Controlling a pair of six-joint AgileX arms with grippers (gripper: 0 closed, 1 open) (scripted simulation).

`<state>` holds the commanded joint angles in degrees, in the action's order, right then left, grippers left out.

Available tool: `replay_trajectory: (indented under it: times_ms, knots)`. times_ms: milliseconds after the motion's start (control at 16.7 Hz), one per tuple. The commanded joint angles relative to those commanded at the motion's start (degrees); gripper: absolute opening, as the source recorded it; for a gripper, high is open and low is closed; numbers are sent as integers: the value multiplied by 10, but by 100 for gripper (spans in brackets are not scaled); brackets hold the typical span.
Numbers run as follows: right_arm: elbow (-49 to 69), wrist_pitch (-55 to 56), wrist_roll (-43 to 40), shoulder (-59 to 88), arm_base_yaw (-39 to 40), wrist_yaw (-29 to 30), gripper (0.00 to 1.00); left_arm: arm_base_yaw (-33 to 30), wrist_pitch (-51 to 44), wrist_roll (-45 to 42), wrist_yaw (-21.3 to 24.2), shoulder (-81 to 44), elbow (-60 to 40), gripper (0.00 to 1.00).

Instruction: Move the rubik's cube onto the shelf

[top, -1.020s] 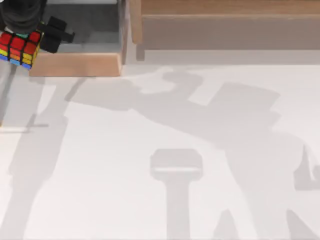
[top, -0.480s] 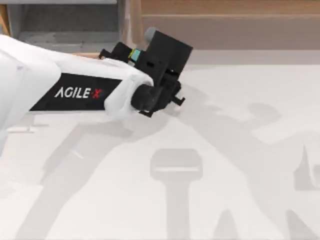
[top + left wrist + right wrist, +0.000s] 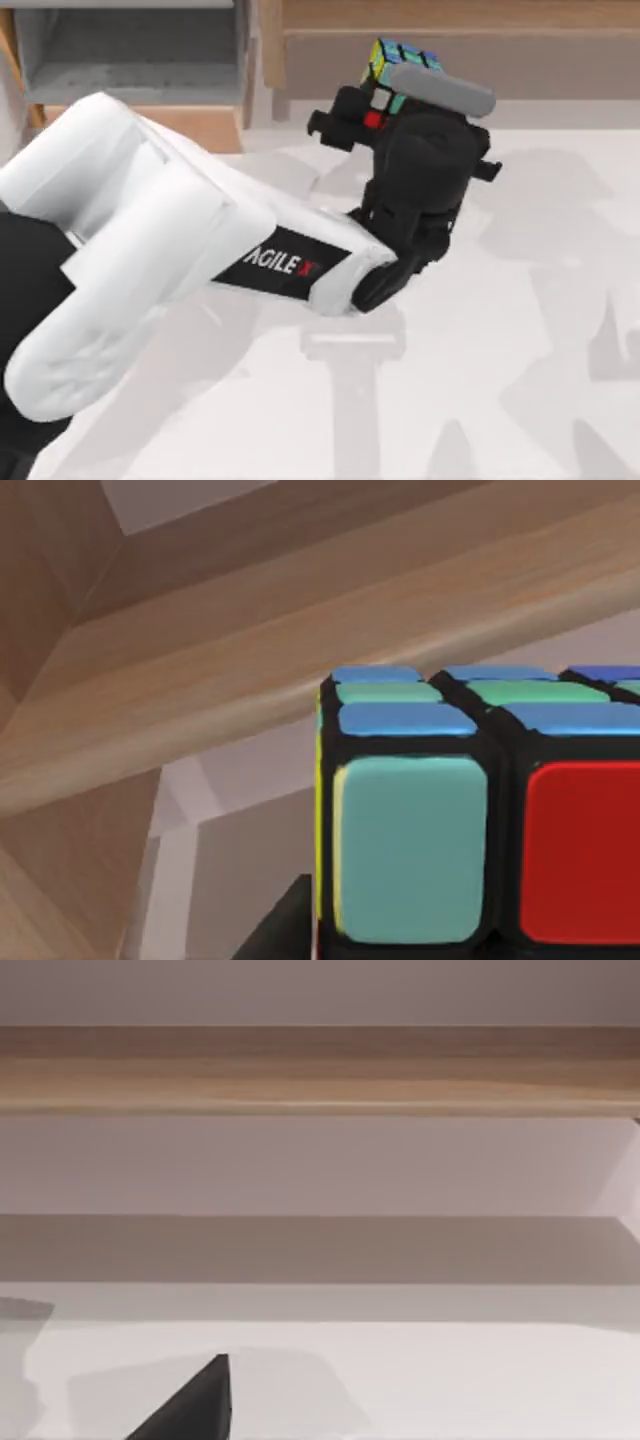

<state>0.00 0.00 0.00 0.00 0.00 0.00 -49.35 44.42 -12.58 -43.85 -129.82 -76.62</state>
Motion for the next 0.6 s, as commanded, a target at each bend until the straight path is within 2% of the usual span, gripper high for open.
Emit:
replay_trajectory:
  times_ms: [300, 600]
  knots:
    - [0, 0, 0, 0, 0, 0, 100, -9, 204, -11, -14, -62, -61, 0]
    - [0, 0, 0, 0, 0, 0, 100, -5, 273, -15, -16, -89, -89, 0]
